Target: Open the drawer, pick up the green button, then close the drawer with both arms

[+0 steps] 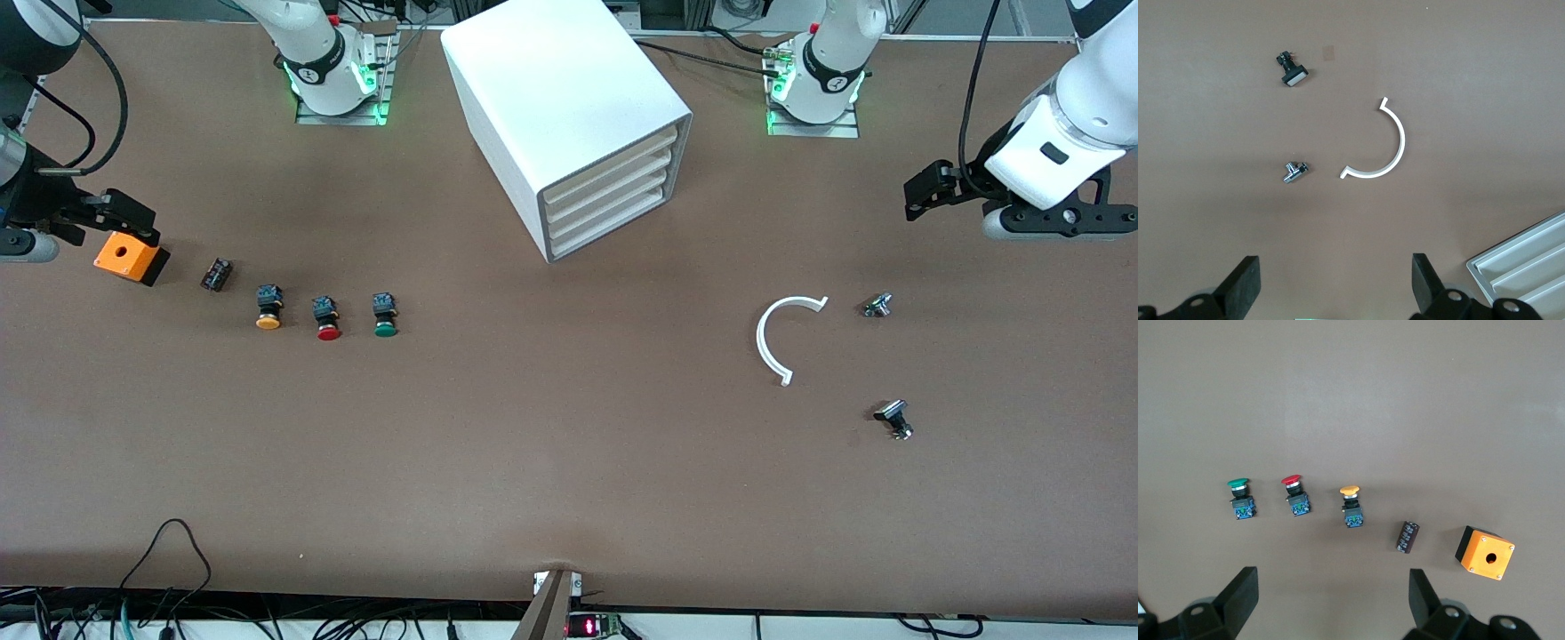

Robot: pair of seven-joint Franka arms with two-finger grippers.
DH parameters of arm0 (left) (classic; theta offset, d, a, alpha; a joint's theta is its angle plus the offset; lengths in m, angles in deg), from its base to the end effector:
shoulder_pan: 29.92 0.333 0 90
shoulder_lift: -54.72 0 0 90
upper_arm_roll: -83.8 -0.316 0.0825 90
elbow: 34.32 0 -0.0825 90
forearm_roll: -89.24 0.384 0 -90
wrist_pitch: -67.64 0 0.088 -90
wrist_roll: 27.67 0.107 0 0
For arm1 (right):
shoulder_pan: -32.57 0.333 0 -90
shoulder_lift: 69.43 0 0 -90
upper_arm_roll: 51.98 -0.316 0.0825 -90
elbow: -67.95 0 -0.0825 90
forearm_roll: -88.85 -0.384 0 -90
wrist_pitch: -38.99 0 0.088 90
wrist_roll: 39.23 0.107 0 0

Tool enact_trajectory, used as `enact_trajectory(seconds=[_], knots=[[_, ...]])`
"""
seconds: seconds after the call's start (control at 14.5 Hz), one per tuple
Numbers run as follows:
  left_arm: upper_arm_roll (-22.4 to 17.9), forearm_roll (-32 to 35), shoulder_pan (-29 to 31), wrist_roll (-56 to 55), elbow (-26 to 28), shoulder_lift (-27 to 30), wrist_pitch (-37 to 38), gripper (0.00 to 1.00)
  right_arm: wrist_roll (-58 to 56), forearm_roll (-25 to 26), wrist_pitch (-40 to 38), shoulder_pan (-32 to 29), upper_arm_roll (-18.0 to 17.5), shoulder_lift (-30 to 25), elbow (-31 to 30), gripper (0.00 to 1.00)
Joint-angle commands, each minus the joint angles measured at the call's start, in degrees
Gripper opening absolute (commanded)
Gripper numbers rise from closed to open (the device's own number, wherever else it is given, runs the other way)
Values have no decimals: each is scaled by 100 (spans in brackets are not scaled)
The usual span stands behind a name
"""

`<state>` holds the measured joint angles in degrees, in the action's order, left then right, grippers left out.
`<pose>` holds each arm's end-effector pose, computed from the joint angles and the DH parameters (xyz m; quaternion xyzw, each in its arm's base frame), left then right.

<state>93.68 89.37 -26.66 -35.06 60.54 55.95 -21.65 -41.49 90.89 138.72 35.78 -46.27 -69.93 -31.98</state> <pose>0.5402 -0.0634 0.5952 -0.9992 -0.0068 0.0374 0.0076 0.5600 -0.0279 0.5617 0.9998 0.0009 0.0019 0.0172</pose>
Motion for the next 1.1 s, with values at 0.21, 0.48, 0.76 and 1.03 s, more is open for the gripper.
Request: enact_trajectory(seconds=[0.21, 0.48, 0.76, 1.03], knots=[[-22, 75, -45, 44, -187, -79, 122, 100, 33, -63, -77, -66, -17, 374, 597, 100], [-22, 75, -36, 44, -187, -88, 113, 100, 68, -46, -103, -119, -8, 401, 598, 100], [-13, 66, -36, 44, -187, -79, 122, 100, 68, -63, -323, -119, -17, 366, 580, 100], [-22, -13, -27, 36, -187, -79, 131, 100, 77, -63, -314, -127, -17, 331, 519, 100]])
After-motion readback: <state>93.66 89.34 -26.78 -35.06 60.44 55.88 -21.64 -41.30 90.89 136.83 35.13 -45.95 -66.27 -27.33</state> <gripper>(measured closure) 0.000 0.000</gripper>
